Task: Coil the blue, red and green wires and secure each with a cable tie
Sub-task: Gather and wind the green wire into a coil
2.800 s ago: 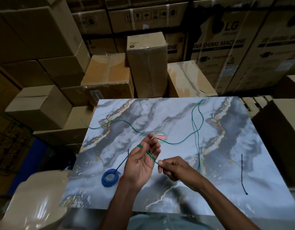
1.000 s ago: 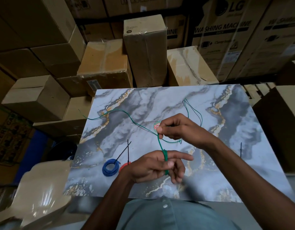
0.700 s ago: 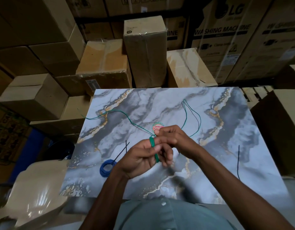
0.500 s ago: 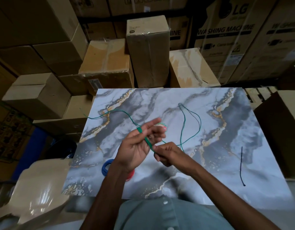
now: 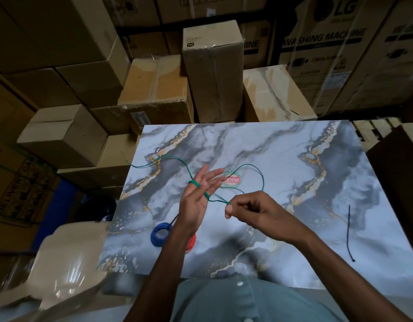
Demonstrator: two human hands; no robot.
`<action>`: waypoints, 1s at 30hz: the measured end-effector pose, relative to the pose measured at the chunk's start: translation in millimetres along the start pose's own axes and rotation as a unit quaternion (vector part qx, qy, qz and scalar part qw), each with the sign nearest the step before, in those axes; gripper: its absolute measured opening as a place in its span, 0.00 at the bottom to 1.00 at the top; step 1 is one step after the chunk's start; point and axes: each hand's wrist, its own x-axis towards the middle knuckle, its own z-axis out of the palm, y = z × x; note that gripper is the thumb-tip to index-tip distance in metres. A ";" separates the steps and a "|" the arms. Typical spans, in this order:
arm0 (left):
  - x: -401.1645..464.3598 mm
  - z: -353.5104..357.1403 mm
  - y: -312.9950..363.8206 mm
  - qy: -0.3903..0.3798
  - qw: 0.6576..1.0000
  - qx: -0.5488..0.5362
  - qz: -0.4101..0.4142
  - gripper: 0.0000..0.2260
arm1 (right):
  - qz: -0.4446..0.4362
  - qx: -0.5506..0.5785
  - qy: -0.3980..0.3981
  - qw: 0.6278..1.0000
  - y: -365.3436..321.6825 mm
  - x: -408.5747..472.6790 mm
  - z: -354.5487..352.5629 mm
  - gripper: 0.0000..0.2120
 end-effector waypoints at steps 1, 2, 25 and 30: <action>-3.5 3.8 -1.5 -0.008 1.000 0.014 -0.008 0.25 | -0.005 0.000 -0.002 1.000 -4.1 0.0 -4.0 0.12; -7.5 7.7 -3.9 -0.018 0.999 0.027 -0.022 0.25 | -0.011 0.000 -0.004 1.000 -8.6 0.5 -8.5 0.12; -48.7 72.4 9.9 -0.232 0.953 -0.027 -0.193 0.10 | 0.050 0.060 0.030 0.997 20.5 36.3 -33.2 0.19; -41.7 63.2 14.7 -0.180 0.966 -0.098 -0.155 0.10 | 0.094 0.131 0.026 0.987 56.8 32.5 -19.9 0.32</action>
